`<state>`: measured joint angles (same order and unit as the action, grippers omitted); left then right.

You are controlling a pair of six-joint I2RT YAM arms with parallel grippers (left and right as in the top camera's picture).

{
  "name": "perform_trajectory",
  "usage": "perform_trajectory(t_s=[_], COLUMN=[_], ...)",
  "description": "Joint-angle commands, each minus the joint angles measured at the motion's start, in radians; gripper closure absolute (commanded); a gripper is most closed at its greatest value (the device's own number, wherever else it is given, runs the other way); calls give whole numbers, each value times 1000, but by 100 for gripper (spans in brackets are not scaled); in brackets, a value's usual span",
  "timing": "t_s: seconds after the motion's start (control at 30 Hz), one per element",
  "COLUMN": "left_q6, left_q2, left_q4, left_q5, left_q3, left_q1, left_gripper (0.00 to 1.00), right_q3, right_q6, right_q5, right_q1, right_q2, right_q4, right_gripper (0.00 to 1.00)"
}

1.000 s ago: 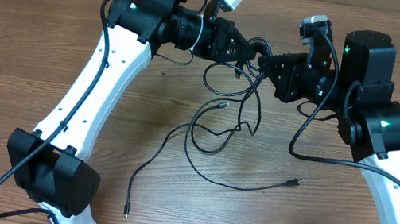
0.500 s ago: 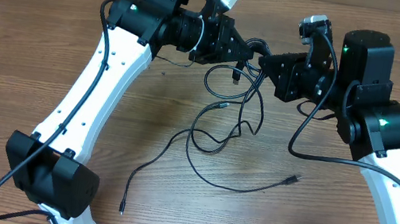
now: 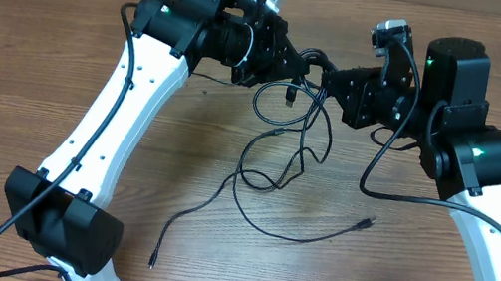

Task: Untangle cables

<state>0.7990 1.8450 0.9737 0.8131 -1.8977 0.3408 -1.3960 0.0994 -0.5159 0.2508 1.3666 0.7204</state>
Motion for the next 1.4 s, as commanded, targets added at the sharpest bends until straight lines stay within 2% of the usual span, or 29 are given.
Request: perform_trajectory(t_s=[0.0,0.13,0.5,0.73,0.9,1.03,1.1,1.17,1.37], left_q6=[181,303,450,471,350,248,192,124,-38], left_q2=[-9,-9,-9,-9,-9,-9,-9,-9,-9], left_q4=[48,116,203,232,231,230,226,225,224], left_q5=[-301,-352,-353,-367,-404,-430,-442,-469,-487], left_q3=[-11,-11,-11,-11,-11,-11,-11,-11,-11], left_q1=[-58,-67,-105,-114,-114,-114,-114,-114,-114], left_gripper=[96,96,95,95,96,96,96,96,96], right_q3=[-19,-19,-19,-19,-19,-19,-19,-19,-19], right_q6=[-25,-25,-25,-25,-25,-25,-26,-25,-26], right_q5=[46,45,45,45,45,45,45,45,45], right_q1=[-16,-16,-16,-16,-16,-16,-16,-16,-16], right_q2=[-29,-29,-29,-29,-29,-29,-29,-29,-29], right_q4=[7,7,7,7,7,7,7,7,6], right_gripper=[96,96,96,96,96,91,84,71,51])
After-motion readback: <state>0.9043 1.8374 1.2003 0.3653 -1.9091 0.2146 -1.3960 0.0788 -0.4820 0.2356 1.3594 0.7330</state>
